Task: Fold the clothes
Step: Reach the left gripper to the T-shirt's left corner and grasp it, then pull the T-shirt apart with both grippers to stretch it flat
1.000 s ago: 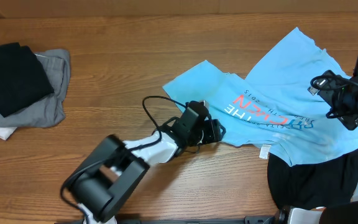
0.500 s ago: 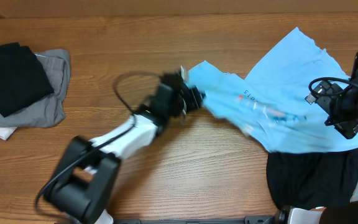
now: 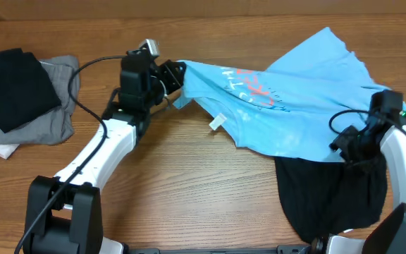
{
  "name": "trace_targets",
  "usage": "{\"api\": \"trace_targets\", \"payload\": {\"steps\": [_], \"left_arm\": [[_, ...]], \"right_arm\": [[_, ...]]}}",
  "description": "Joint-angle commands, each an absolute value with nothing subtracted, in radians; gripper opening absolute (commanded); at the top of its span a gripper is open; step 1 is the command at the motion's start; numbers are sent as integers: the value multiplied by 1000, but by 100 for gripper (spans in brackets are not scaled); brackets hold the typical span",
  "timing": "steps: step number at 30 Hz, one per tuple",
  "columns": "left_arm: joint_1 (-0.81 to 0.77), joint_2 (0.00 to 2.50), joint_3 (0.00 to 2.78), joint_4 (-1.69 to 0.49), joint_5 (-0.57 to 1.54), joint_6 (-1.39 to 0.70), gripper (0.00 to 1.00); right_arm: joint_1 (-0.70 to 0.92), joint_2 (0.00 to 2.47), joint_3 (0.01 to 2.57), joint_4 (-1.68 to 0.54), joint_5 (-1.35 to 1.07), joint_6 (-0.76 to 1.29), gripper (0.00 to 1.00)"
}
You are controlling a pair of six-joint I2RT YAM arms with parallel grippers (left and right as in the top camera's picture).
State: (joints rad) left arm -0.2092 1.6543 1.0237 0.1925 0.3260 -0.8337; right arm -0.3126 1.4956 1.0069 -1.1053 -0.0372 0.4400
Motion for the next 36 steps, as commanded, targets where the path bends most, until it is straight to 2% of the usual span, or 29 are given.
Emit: {"api": "trace_targets", "payload": {"steps": [1, 6, 9, 19, 25, 31, 36], "left_arm": [[-171, 1654, 1033, 169, 311, -804, 6], [-168, 1654, 1033, 121, 302, -719, 9], [-168, 1654, 1033, 109, 295, -713, 9], [-120, 1653, 1033, -4, 309, -690, 5], [-25, 1644, 1034, -104, 315, -597, 4], [86, 1619, 1034, -136, 312, -493, 4], [176, 1612, 1037, -134, 311, -493, 4]], "right_arm": [[-311, 1489, 920, -1048, -72, 440, 48], [-298, 1489, 813, -957, -305, 324, 22], [-274, 1489, 779, -943, -353, 305, 10], [-222, 1496, 686, -765, -282, 311, 9], [-244, 1562, 682, -635, -27, 375, 7], [-392, 1614, 711, -527, 136, 413, 6], [-608, 1617, 859, -579, 101, 506, 4]]}}
